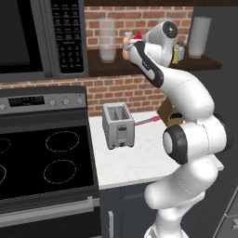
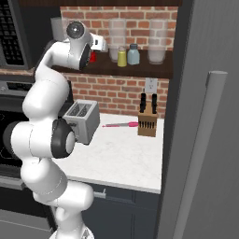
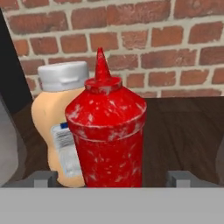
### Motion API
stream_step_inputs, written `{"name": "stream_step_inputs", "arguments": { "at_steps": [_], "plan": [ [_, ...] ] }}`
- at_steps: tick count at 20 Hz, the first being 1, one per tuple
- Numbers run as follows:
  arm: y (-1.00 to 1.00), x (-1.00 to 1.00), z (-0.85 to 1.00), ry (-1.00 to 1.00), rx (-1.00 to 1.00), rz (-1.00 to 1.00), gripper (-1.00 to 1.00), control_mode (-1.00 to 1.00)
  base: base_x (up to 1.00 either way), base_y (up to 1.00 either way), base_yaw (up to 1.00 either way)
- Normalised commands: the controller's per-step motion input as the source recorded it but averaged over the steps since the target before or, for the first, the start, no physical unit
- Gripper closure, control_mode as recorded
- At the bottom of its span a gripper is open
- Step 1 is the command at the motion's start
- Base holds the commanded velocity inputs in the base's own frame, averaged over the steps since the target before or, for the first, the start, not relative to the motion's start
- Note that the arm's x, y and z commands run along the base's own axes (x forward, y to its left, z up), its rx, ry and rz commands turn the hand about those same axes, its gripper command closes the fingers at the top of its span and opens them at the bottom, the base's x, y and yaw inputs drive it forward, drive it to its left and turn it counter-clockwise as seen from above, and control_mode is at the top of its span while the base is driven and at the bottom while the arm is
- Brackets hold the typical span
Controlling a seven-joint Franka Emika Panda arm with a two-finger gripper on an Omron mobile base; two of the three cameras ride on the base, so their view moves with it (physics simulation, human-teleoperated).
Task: Put the shaker and condiment bottle from the counter next to their counterparts in the cabinet.
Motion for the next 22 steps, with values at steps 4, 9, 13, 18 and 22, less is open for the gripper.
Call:
{"name": "stream_step_inputs", "arguments": {
  "at_steps": [4,9,13,18,22],
  "plan": [
    [0.0,-0.28,0.18,0.0,0.09,-0.02,-1.0,-1.0,0.0,0.0,0.0],
    [0.0,-0.4,0.14,0.0,0.06,-0.02,-1.0,-1.0,0.0,0.0,0.0],
    [0.0,-0.57,0.05,0.0,0.03,-0.02,-1.0,-1.0,0.0,0.0,0.0],
    [0.0,-0.72,0.01,0.0,0.04,-0.05,-1.0,-1.0,0.0,0.0,0.0],
    [0.0,-0.84,0.12,-0.04,0.05,-0.06,-1.0,-1.0,0.0,0.0,0.0]
  ]
}}
